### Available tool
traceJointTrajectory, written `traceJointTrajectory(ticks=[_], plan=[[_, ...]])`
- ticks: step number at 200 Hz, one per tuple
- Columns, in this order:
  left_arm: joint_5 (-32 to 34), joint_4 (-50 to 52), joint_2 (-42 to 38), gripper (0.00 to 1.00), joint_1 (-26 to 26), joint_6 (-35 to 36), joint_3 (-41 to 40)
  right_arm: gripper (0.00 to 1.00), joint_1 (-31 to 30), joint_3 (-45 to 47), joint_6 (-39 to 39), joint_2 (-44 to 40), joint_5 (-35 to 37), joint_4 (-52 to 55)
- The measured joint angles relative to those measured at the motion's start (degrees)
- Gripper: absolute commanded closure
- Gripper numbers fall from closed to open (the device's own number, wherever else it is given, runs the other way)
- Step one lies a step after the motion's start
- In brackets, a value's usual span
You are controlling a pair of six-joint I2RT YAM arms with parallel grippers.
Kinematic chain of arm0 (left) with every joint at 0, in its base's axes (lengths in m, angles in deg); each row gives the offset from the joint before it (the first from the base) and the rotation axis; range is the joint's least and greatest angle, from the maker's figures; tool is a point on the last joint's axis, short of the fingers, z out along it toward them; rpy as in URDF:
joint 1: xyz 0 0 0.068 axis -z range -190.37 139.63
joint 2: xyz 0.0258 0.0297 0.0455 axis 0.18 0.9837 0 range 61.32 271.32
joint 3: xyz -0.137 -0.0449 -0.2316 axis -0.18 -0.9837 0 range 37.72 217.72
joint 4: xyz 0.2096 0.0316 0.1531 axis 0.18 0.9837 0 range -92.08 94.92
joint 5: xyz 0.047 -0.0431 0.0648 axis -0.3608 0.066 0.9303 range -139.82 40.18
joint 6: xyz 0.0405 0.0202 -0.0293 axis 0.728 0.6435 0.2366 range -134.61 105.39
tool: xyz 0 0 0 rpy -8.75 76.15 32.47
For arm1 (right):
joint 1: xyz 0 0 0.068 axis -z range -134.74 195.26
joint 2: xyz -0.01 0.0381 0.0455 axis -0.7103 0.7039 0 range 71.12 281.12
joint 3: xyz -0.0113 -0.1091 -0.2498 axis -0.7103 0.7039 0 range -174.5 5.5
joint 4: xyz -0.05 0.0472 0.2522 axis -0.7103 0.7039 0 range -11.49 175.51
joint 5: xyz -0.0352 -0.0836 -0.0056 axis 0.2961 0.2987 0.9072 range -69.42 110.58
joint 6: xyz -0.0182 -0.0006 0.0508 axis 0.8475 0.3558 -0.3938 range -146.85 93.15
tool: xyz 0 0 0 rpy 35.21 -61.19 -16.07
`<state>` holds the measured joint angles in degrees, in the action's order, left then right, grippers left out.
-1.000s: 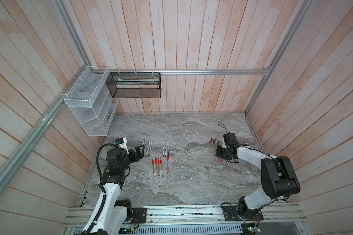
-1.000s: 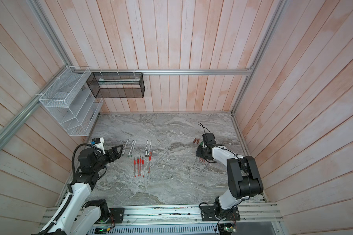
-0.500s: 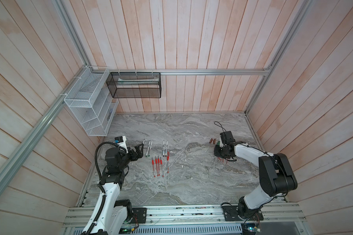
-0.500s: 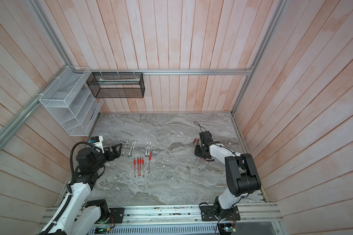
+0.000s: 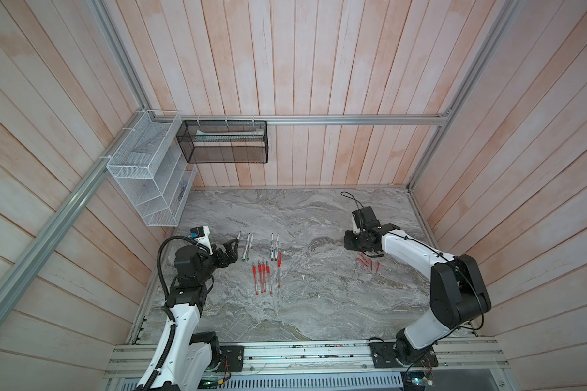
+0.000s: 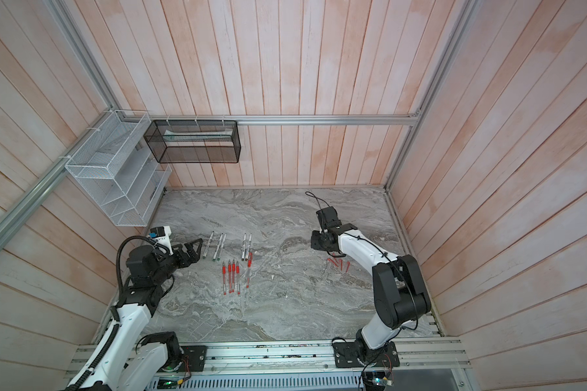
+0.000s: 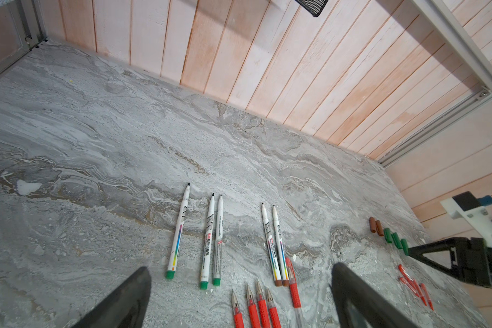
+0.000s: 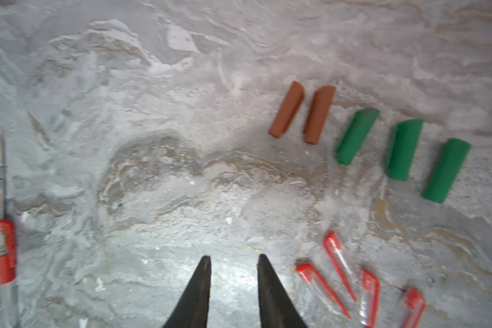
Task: Remove pen caps from pens
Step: Place the pen cap to the middle-right of the table, then pick up the pen from the center of the table.
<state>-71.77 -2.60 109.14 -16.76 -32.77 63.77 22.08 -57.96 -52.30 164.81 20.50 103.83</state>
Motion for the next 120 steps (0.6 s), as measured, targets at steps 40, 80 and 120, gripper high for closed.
traceJointTrajectory(ticks=[40, 80, 120], plan=[[0.42, -0.22, -0.04, 0.0, -0.37, 0.5, 0.0, 0.69, -8.79, -7.85, -2.56, 7.17, -0.63, -0.2], [1.09, -0.35, -0.24, 0.0, -0.7, 0.96, 0.0, 0.66, -17.07, -15.17, -4.76, 14.91, -1.53, 0.11], [1.36, -0.37, -0.7, 0.0, -0.85, 1.09, 0.0, 0.63, -23.19, -20.94, -6.1, 20.0, -2.34, 0.9]])
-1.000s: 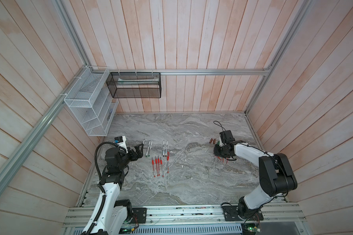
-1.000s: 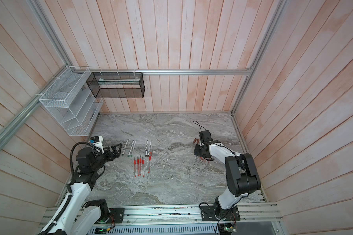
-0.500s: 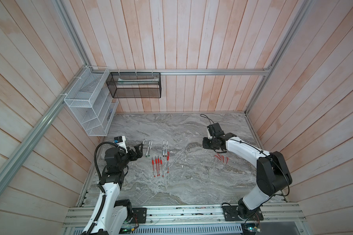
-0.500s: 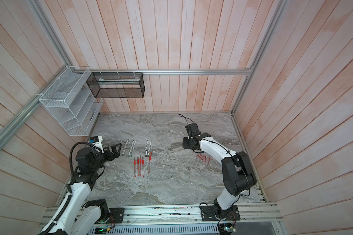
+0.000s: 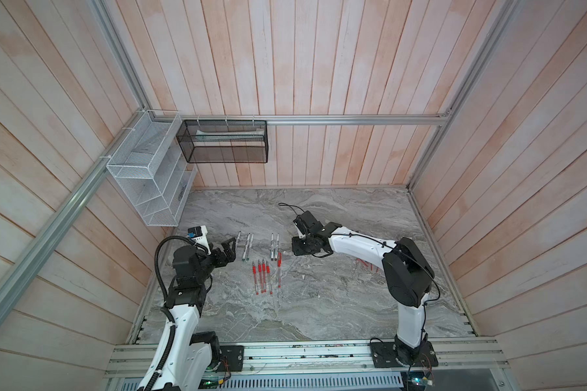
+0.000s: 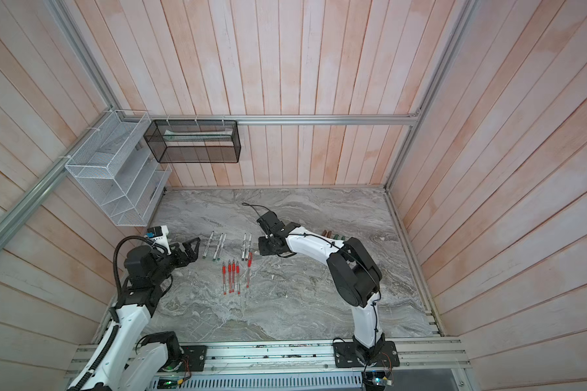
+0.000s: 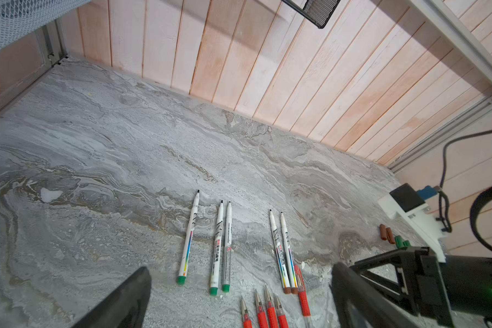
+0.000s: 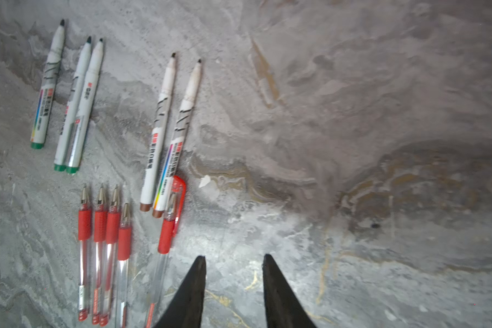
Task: Remove pen caps from pens
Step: Pick up the pen from the center of the table.
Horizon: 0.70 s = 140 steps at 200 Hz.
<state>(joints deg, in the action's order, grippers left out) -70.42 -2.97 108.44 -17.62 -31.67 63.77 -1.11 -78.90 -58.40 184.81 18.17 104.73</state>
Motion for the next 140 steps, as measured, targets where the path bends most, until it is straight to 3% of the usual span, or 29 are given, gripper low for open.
traceJointTrajectory(ticks=[62, 140], plan=[[0.11, 0.0, -0.11, 0.0, -0.15, 0.13, 0.0, 0.62, -6.36, -8.26, 0.31, 7.65, 1.33, 4.15], [0.09, 0.0, -0.44, 0.0, -0.28, 0.13, 0.0, 0.65, -8.15, -18.43, 2.86, 15.39, 5.03, 13.27]])
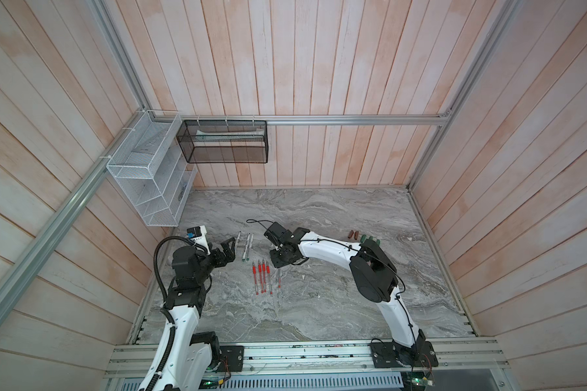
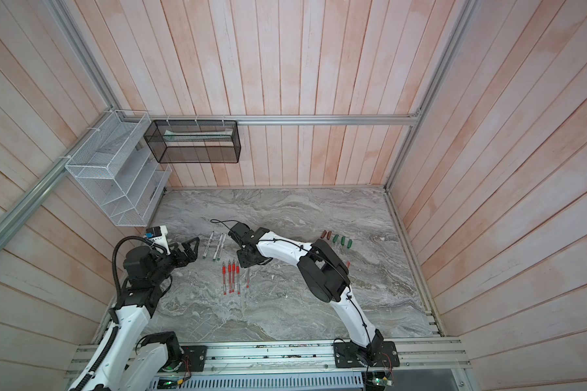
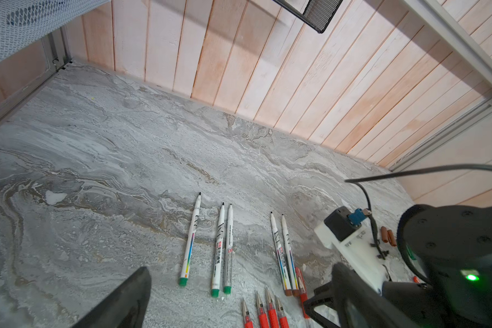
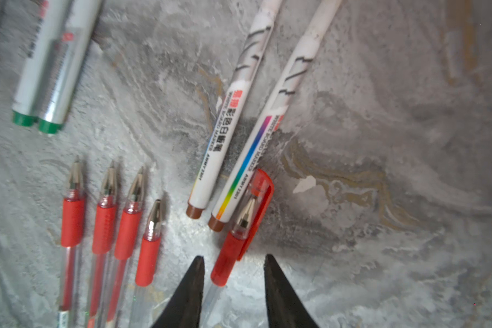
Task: Remove pen caps from pens
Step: Pick up the pen from the center of the table.
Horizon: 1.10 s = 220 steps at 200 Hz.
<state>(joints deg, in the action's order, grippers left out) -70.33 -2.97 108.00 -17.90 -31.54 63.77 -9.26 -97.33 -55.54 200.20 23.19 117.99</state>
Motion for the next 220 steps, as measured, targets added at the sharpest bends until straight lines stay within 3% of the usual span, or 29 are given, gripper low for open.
traceJointTrajectory(ticks=[48, 103, 141, 192, 220], plan=[[-0.02, 0.0, -0.02, 0.0, -0.09, 0.0, 0.0, 0.75, -0.13, 1.44, 1.31, 0.04, 3.19, 2.58], [-0.09, -0.02, -0.02, 0.0, -0.09, -0.07, 0.0, 0.89, 2.12, 10.95, 1.18, -5.95, 3.39, 0.83], [-0.87, -0.04, -0.02, 0.0, -0.09, -0.5, 0.0, 0.91, 5.46, 15.91, 1.01, -9.44, 3.08, -0.17], [-9.03, -4.22, 0.02, 0.0, 0.42, -5.4, 0.0, 0.92, 11.47, 20.02, -0.11, -17.2, -0.68, -4.17], [-15.19, -8.26, 0.7, 0.0, 1.09, -9.46, 0.0, 0.93, 14.12, 23.41, -2.1, -24.87, -5.27, -12.39]])
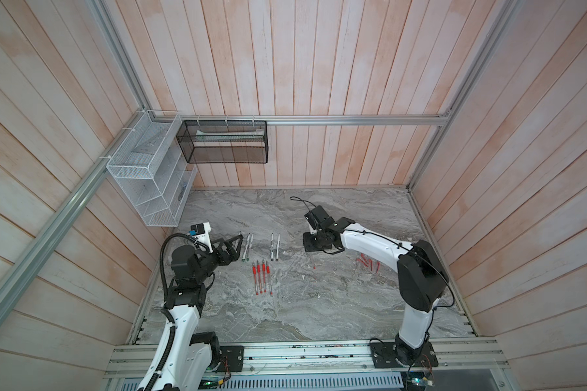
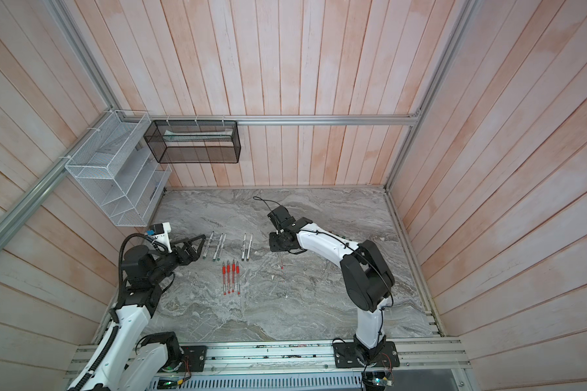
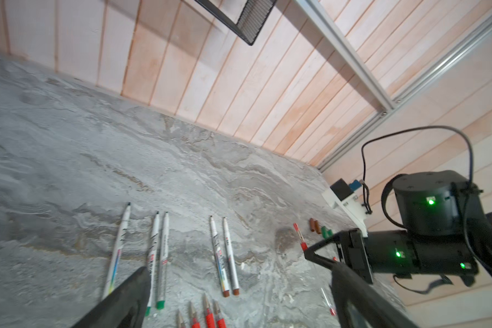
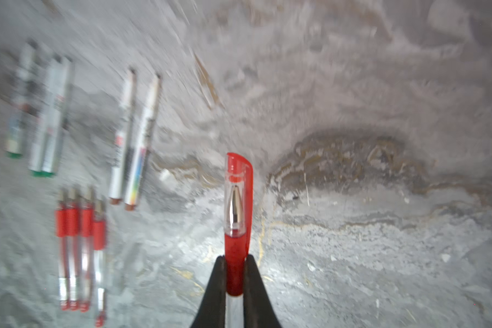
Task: Remove pen caps from pens
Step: Pick up the pen from the center of the table, then open the pen cap on the pen.
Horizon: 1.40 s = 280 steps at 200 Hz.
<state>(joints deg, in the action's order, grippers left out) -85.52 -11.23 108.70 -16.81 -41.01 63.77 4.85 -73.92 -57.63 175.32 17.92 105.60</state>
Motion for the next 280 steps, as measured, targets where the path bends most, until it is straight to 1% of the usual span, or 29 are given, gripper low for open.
traceJointTrajectory(ticks=[30, 54, 81, 93, 113, 132, 155, 183, 222, 249, 271, 280], plan=[[-6.08, -4.72, 0.85, 0.01, 1.6, -3.52, -0.04, 0.94, 0.85, 7.52, -4.02, -6.88, -7.08, -14.38], [-11.08, -7.21, 2.16, 0.02, 3.39, -5.07, -0.04, 0.97, 0.85, 13.53, -7.43, -9.33, -12.02, -27.02], [-15.06, -8.46, 4.52, 0.05, 5.99, -5.07, 1.22, 0.97, 0.85, 20.46, -11.93, -11.3, -15.78, -41.44], [-16.39, -7.69, 6.51, 0.06, 7.06, -4.44, 3.43, 0.97, 0.85, 22.69, -14.14, -11.69, -17.22, -47.74], [-17.35, -5.97, 9.7, 0.07, 9.33, -1.46, 7.93, 0.97, 0.85, 25.46, -17.64, -11.85, -20.5, -58.16], [-17.62, -4.39, 12.15, 0.11, 12.0, 1.73, 11.08, 0.97, 0.83, 26.29, -21.05, -11.85, -22.77, -65.53], [-17.55, -3.69, 16.17, 0.17, 14.53, 3.61, 13.73, 0.97, 0.74, 26.36, -24.72, -11.85, -24.33, -73.46], [-16.94, -3.76, 20.31, 0.27, 17.11, 4.0, 15.26, 0.98, 0.2, 26.51, -26.93, -11.85, -24.94, -78.49], [-17.59, -5.68, 23.37, 0.38, 19.89, 2.71, 16.52, 0.98, -1.25, 26.51, -27.71, -11.85, -25.11, -80.04], [-18.47, -7.17, 23.82, 0.53, 20.65, 1.22, 16.98, 0.98, -1.75, 26.51, -27.76, -11.85, -25.11, -80.17], [-19.17, -7.28, 24.35, 0.67, 21.07, 1.99, 18.14, 0.98, -2.08, 26.51, -27.54, -11.85, -25.07, -80.19], [-19.54, -7.34, 24.41, 0.71, 21.27, 2.29, 18.32, 0.98, -2.14, 26.51, -27.61, -11.82, -24.94, -80.17]])
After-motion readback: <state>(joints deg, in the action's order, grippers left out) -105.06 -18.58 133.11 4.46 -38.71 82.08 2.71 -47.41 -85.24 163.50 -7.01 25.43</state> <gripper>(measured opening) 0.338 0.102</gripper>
